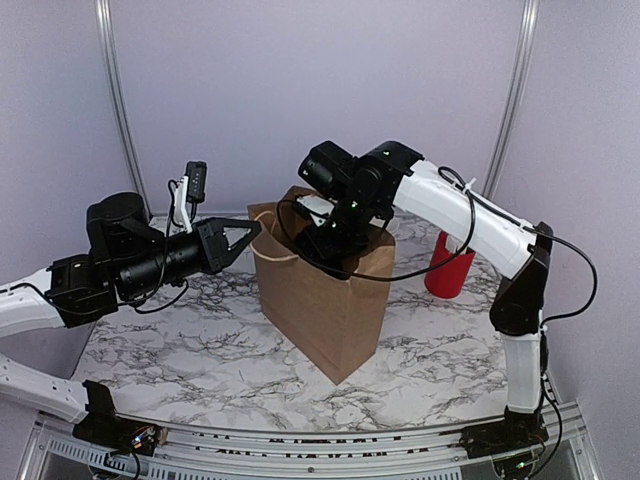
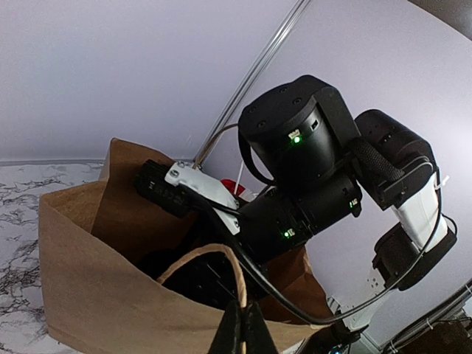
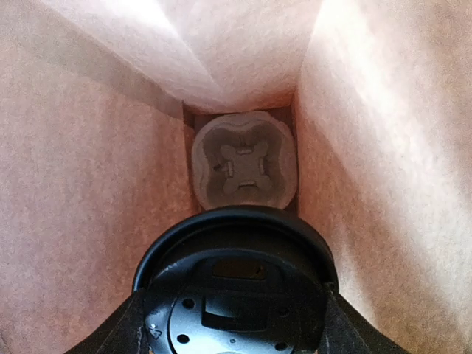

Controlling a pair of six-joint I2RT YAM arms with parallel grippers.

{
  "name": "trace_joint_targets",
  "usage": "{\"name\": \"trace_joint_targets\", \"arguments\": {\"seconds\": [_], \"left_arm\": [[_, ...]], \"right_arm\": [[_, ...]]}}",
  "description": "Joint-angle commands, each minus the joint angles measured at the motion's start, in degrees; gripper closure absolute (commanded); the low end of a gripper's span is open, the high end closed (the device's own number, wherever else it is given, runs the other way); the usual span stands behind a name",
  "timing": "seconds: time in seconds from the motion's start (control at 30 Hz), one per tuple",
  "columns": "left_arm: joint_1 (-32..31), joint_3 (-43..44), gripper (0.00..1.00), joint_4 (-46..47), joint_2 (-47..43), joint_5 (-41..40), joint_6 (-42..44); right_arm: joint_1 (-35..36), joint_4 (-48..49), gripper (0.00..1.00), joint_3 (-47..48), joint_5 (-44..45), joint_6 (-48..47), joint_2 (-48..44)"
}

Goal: Pack the takeout coffee

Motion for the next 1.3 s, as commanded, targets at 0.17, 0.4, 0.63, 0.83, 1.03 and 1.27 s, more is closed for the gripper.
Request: {"name": "trace_joint_targets", "arguments": {"seconds": [0.17,0.4,0.63,0.83,1.03,1.27], "left_arm": [[-0.1,2.0,1.00,0.1,2.0,3.2,1.3],[0.0,3.4,1.00,0.0,1.6,2.4,2.1],[0.2,4.4,1.00,-3.2,1.5,-0.2,1.9],[2.0,6.1,1.00,-6.4,2.5,-0.9,0.5],[2.8,7.0,1.00,-6.9,2.4,0.0,0.5],[2.8,9.0,0.99,-7.2,2.7,1.4,0.9]], "right_arm": [[0.0,-2.1,0.40,-0.1,0.1,0.7,0.1],[-0.2,1.3,0.40,-10.6,1.7,-0.1,-1.9],[-0.2,1.2,0.40,-12.2,2.2,-0.3,-2.3],[0.6,0.2,0.40,-14.9,4.3,-0.1,-3.3],[1.2,-1.5,0.40,-13.1,5.5,0.4,-3.8],[1.4,-1.7,0.40,-15.4,5.8,0.7,-4.4]]}}
